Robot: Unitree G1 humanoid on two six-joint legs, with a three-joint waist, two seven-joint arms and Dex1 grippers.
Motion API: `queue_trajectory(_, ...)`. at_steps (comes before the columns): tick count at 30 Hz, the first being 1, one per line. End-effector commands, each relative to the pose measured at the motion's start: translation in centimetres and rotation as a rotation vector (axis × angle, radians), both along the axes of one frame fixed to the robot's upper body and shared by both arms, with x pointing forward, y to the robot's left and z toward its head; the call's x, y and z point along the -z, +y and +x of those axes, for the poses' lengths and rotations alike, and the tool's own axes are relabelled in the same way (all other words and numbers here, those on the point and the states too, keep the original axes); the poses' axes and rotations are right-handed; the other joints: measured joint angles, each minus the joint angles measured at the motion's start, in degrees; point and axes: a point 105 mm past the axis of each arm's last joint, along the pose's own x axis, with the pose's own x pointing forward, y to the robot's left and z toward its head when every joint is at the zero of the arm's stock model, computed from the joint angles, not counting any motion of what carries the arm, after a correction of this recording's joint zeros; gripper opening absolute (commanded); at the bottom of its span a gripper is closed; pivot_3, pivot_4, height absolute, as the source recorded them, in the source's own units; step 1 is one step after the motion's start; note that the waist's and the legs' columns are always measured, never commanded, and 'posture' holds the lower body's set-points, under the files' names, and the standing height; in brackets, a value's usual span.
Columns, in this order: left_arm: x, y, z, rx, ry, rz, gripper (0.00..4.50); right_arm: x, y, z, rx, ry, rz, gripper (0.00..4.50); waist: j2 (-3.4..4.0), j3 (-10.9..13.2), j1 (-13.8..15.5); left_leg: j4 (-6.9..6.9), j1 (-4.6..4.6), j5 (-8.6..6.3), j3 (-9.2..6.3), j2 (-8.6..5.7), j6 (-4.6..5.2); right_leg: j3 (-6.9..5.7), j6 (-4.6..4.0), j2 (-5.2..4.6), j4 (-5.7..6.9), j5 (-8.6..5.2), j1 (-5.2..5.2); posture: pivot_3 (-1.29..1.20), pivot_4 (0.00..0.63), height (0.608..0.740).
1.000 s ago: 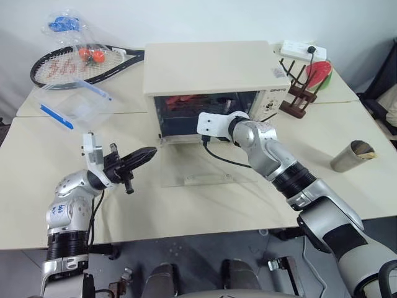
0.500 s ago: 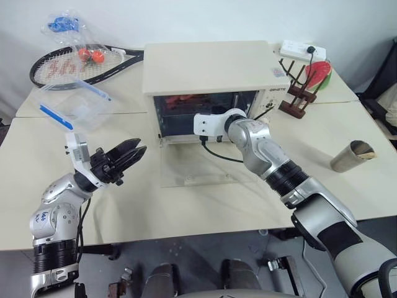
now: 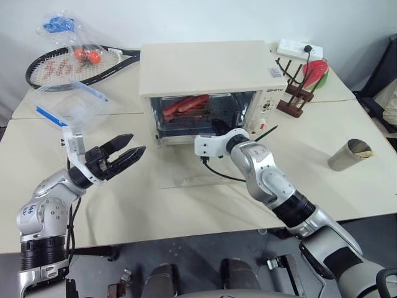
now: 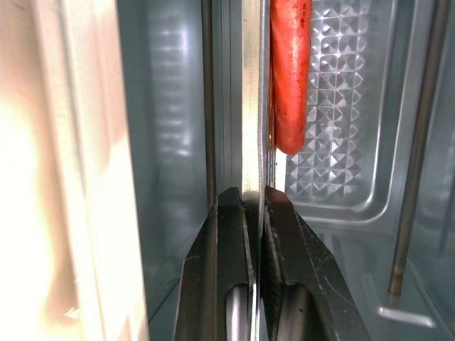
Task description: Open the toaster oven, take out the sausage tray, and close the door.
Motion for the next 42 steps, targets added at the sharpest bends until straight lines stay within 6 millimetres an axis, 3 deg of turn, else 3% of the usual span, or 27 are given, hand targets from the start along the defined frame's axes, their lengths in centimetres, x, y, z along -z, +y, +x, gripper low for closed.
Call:
queue_trajectory(1, -1.0, -0.1, 0.2, -0.005, 0.009, 0.001, 4.46, -1.2, 1.3, -1.8, -0.098, -0.064, 0.007, 0.00, 0.00, 0.0, 0.1, 0.00, 0.00, 0.00, 0.00, 0.00, 0.00, 0.01, 0.00, 0.00, 0.00, 0.00, 0.00, 0.00, 0.150, 0.740)
queue_trajectory(11, 0.3, 0.0, 0.7, -0.003, 0.239, 0.005, 4.46, 0.6, -0.1, -4.4, -0.128, -0.095, -0.039, 0.00, -0.01, 0.0, 0.3, 0.00, 0.03, -0.01, 0.07, 0.01, -0.01, 0.21, 0.00, 0.04, -0.01, 0.00, -0.02, 0.00, 0.150, 0.740)
queue_trajectory(26, -0.2, -0.8, 1.2, 0.047, 0.416, -0.092, 4.46, 0.4, -2.2, -7.3, -0.196, -0.159, -0.100, 0.00, -0.02, 0.0, 1.4, 0.03, 0.03, -0.01, 0.13, -0.01, -0.01, 0.33, 0.00, 0.05, -0.03, 0.00, -0.03, 0.00, 0.150, 0.740)
queue_trajectory(35, 0.0, -0.6, 1.5, 0.045, 0.463, -0.102, 4.46, 1.0, -1.7, -9.1, -0.248, -0.107, -0.044, 0.00, -0.03, 0.0, 1.4, 0.06, 0.08, -0.01, 0.23, 0.00, -0.01, 0.39, 0.00, 0.07, -0.04, -0.01, -0.03, 0.00, 0.150, 0.740)
queue_trajectory(42, 0.2, -1.1, 1.0, 0.091, 0.536, -0.115, 4.46, 0.3, -1.9, -10.8, -0.279, -0.128, -0.015, 0.00, -0.04, 0.0, 1.8, 0.10, 0.09, -0.01, 0.26, -0.01, 0.00, 0.45, -0.01, 0.06, -0.04, -0.01, -0.02, 0.00, 0.150, 0.740)
